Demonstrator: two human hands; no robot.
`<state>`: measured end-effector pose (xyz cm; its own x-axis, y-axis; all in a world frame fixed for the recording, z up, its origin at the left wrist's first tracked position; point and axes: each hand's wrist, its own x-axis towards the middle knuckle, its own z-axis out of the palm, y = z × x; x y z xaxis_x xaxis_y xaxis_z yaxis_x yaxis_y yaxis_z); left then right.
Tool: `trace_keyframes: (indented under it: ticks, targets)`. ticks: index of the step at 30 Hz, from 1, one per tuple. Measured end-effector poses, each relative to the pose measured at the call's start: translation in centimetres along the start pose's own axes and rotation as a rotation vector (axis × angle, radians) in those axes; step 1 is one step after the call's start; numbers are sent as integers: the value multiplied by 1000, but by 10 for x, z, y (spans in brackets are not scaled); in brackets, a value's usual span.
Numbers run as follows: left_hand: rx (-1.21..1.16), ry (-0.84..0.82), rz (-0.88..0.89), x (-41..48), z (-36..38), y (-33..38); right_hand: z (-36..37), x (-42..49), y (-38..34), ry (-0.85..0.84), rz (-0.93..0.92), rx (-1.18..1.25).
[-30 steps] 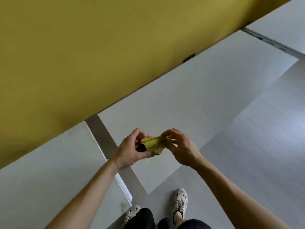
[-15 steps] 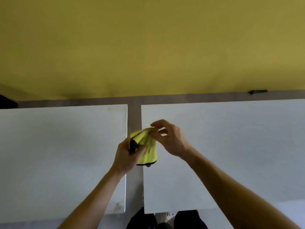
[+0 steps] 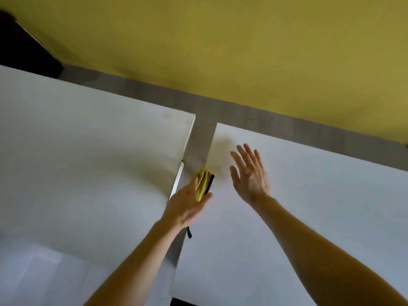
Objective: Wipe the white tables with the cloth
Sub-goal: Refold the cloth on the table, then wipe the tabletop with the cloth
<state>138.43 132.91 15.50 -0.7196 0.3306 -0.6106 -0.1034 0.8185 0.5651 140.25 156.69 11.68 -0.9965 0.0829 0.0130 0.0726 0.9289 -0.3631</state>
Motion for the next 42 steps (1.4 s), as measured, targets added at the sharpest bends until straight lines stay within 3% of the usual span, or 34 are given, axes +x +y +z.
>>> trace_keyframes:
  ticks: [3,7,10,16,21,24,28,36,39,42]
  targets:
    - [-287,56,-6,0,-1,-29,25,-12,14,74,-116,76]
    - [-285,254,127,3,36,-48,30,-13,16,108,-140,85]
    - [-475,340,115,8,65,-34,28,-13,13,121,-138,96]
    - [-353,330,208,49,52,-18,27,-14,10,130,-122,106]
    - [-218,483,254,146,17,46,26,-13,13,129,-129,73]
    - [-238,467,333,116,29,25,26,-11,13,140,-135,70]
    - [-226,418,301,41,54,-13,24,-12,6,153,-110,73]
    - [-38,506,336,162,13,51,23,-10,9,146,-137,21]
    - [13,512,410,121,32,26,23,-11,8,150,-128,28]
    - [20,446,378,77,50,1,23,-10,6,151,-115,28]
